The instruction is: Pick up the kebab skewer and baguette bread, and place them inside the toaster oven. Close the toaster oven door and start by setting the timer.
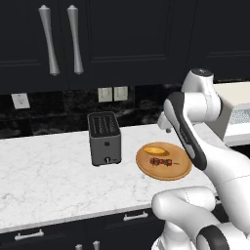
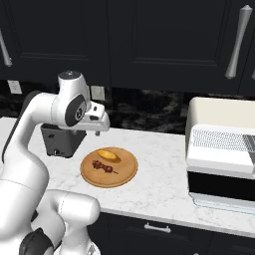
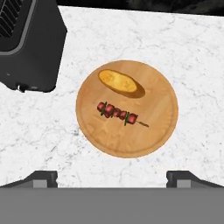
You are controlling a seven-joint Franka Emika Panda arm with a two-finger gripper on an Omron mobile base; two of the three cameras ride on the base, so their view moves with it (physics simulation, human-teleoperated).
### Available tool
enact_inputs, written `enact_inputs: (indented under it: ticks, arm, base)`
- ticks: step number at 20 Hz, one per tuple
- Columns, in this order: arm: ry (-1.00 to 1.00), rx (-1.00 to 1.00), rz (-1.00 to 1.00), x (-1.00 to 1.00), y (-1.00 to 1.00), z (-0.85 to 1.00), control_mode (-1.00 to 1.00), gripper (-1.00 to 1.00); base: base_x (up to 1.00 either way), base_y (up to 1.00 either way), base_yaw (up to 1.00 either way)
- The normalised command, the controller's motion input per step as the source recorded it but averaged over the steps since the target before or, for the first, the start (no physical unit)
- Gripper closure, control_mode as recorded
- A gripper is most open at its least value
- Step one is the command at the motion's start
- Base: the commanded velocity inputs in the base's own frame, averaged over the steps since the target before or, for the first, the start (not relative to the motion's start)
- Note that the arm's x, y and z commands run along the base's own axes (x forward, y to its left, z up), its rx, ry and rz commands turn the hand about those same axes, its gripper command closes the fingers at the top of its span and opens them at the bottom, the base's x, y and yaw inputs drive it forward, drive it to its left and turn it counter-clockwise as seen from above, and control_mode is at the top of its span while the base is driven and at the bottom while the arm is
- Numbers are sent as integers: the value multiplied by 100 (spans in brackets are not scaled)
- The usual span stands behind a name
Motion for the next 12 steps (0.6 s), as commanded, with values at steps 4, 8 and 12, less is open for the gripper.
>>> enact_inputs:
  ticks: [4,8,12]
  arm:
    - [0,0,0,0,0,0,-100,-100]
    - [0,0,0,0,0,0,-100,-100]
    - [0,0,0,0,0,0,100,-100]
  base:
    - [0,0,0]
    - [0,0,0]
    - [0,0,0]
